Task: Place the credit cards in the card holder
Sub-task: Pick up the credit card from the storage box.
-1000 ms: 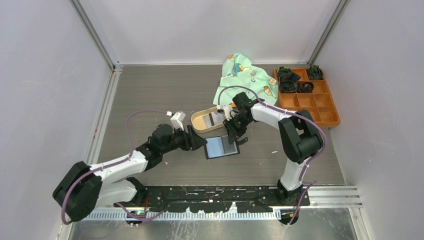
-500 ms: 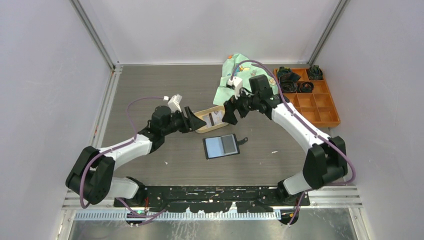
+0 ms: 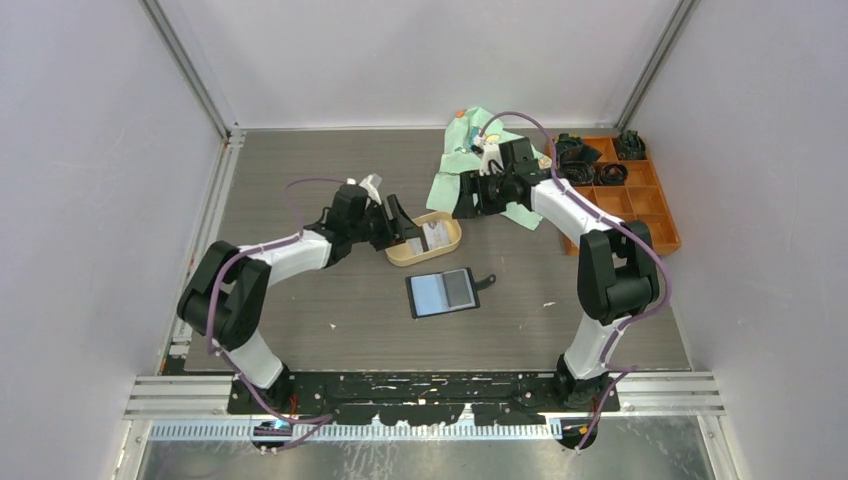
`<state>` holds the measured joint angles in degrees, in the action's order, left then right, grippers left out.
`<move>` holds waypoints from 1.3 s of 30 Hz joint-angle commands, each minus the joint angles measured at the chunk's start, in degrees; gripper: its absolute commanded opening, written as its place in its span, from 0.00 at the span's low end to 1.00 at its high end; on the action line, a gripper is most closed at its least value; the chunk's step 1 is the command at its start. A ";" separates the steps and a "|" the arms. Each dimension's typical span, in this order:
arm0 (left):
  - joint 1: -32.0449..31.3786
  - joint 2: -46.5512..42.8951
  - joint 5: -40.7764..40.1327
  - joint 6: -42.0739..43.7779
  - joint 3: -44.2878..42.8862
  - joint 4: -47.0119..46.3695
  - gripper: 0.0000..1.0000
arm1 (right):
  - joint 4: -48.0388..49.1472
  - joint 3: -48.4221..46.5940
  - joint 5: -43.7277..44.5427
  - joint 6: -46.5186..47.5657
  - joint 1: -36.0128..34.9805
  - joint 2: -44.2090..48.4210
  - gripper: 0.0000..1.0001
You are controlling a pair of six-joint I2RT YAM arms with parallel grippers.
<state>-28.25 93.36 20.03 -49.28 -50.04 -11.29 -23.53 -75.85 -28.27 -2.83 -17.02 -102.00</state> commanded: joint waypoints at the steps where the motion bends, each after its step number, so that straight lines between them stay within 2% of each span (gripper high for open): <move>1: -0.86 4.36 -0.82 -1.70 -5.90 2.14 0.62 | 2.63 1.28 -1.65 -4.06 1.61 1.48 0.67; 5: -1.01 8.81 -1.86 -3.75 -9.27 1.39 0.62 | 2.88 2.12 -3.52 -4.84 2.74 2.03 0.66; 10: -2.33 12.71 -5.36 -5.19 -14.30 6.50 0.62 | 2.91 2.51 -4.79 -5.17 3.37 2.22 0.65; 16: -4.84 14.43 -17.04 -7.32 -17.86 15.19 0.61 | 2.89 2.73 -5.47 -5.32 3.77 2.48 0.65; 25: -4.92 18.55 -15.42 -9.73 -20.89 13.76 0.50 | 2.79 3.03 -6.28 -5.25 4.39 3.11 0.65; 30: -4.96 20.54 -14.04 -10.43 -21.90 12.79 0.50 | 2.80 3.14 -6.96 -5.46 4.88 3.63 0.65; 39: -4.88 20.92 -7.70 -12.32 -18.96 -0.89 0.47 | 2.91 3.21 -7.89 -5.69 5.38 3.85 0.64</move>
<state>-33.26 114.26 8.51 -60.20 -70.13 -2.83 -22.70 -72.55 -34.41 -7.94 -12.03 -101.82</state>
